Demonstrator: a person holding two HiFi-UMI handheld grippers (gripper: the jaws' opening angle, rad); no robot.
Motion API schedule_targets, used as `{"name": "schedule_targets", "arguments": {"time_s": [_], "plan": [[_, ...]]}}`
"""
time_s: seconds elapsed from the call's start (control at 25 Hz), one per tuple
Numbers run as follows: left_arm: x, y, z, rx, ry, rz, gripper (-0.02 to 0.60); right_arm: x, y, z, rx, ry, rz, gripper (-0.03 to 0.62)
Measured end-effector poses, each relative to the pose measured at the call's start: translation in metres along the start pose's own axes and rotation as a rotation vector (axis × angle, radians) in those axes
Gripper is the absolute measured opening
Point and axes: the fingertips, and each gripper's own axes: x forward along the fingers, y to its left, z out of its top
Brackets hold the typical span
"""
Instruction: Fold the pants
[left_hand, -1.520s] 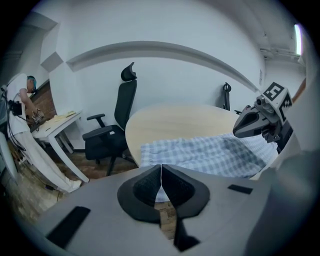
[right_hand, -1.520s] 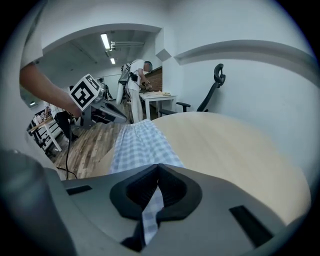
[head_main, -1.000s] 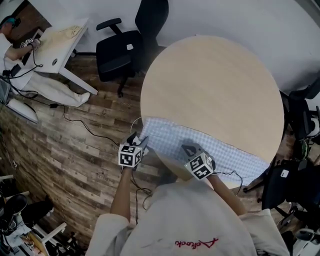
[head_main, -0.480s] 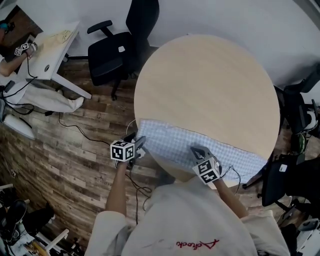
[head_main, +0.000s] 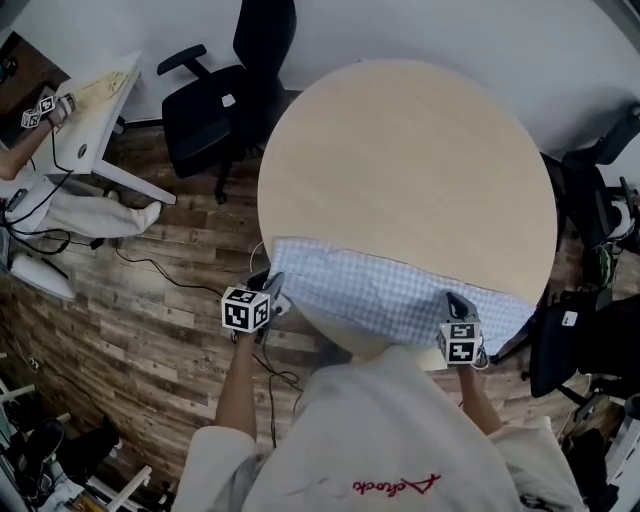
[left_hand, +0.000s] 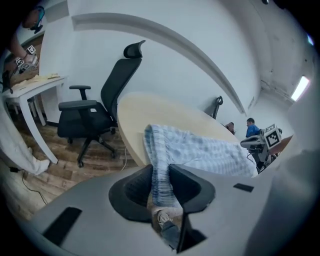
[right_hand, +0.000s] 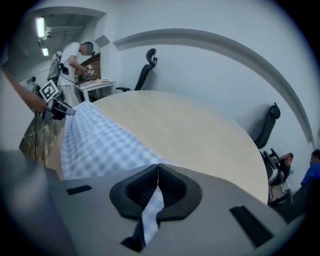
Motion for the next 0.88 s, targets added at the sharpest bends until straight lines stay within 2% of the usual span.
{"name": "schedule_targets", "arguments": {"time_s": [0.12,0.24,0.4,0.56,0.76,0.88], "plan": [[-0.001,0.001,0.001,-0.005,-0.008,0.0,0.122,0.0,-0.022,-0.007,0.032,0.017,-0.017,0.029],[-0.004,0.001,0.005,0.013,-0.012,0.016,0.122,0.005,-0.012,-0.004,0.042,0.011,0.014,0.029],[-0.006,-0.001,0.01,0.01,-0.02,0.028,0.121,0.006,-0.025,-0.017,0.207,0.017,-0.068,0.029],[-0.009,0.003,0.01,0.001,-0.026,0.039,0.121,0.005,-0.042,-0.038,0.252,0.05,-0.107,0.029],[-0.013,0.008,0.009,-0.016,-0.031,0.056,0.121,0.032,-0.036,-0.035,0.23,0.097,-0.052,0.029],[-0.015,0.013,0.012,-0.033,-0.039,0.07,0.121,0.044,-0.037,-0.024,0.262,0.096,-0.03,0.029]]}}
